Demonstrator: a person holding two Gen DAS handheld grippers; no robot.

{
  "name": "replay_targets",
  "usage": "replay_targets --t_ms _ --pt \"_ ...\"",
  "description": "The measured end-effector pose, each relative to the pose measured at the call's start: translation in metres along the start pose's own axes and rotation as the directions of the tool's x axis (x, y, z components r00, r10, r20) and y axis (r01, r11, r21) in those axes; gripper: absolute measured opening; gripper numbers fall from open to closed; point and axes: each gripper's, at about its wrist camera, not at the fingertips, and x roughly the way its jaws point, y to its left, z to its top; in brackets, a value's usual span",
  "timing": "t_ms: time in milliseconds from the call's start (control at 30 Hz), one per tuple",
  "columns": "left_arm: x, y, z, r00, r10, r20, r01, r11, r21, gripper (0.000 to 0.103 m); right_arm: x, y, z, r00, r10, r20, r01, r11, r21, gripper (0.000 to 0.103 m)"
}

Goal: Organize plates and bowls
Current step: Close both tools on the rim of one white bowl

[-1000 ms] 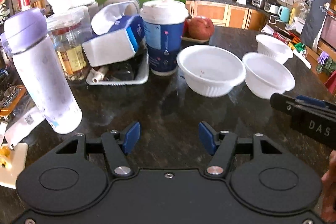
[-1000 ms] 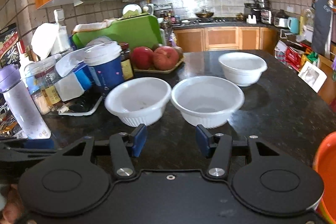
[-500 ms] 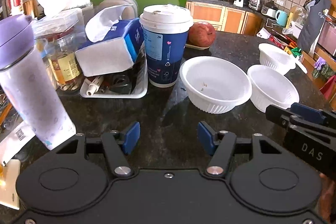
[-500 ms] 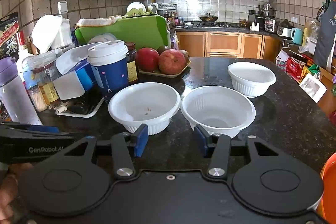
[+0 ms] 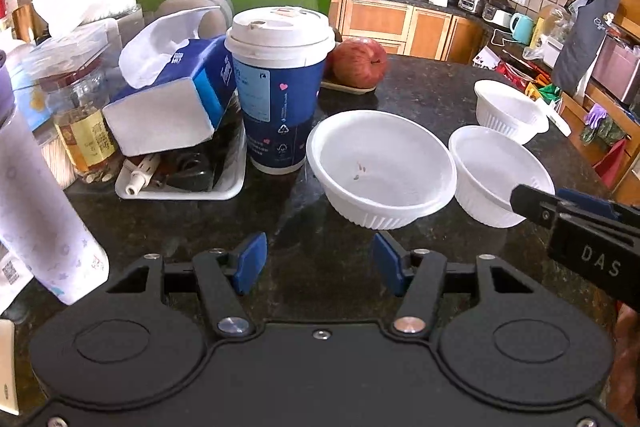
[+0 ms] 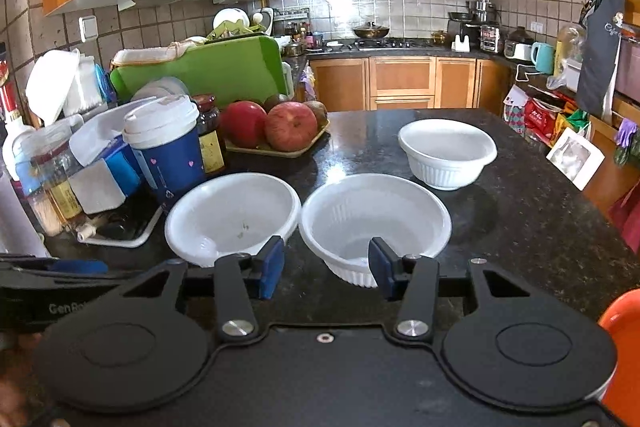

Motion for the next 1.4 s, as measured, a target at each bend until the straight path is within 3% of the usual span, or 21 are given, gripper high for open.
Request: replay_targets --t_ms 233,433,600,733,1167,1333,1400 --pt "0.007 0.005 0.014 1.0 -0.006 0.004 0.006 1.0 0.004 0.062 0.024 0.014 0.024 0.997 0.068 0.02 -0.066 0.994 -0.085 0.046" --pt "0.019 0.009 0.028 1.0 -0.019 -0.025 0.019 1.0 -0.019 0.061 0.066 0.022 0.049 0.986 0.152 -0.062 -0.161 0.972 -0.174 0.04" --pt "0.032 0.014 0.033 0.997 -0.031 -0.065 0.027 0.998 -0.061 0.058 0.1 0.024 0.06 0.978 0.166 -0.127 -0.194 0.95 -0.245 0.036" --pt "0.039 0.014 0.034 0.996 -0.027 -0.087 0.02 0.997 -0.073 0.055 0.121 0.023 0.063 0.969 0.173 -0.177 -0.214 0.943 -0.253 0.031" --pt "0.049 0.008 0.039 0.992 -0.07 -0.104 0.064 0.996 -0.059 0.055 0.145 0.021 0.058 0.95 0.197 -0.242 -0.264 0.921 -0.286 0.03" --pt "0.055 0.003 0.04 0.99 -0.069 -0.119 0.063 0.997 -0.05 0.055 0.151 0.018 0.054 0.941 0.209 -0.267 -0.279 0.926 -0.256 0.02" --pt "0.058 0.003 0.041 0.99 -0.067 -0.125 0.062 0.997 -0.047 0.05 0.151 0.018 0.053 0.942 0.208 -0.264 -0.276 0.927 -0.254 0.02"
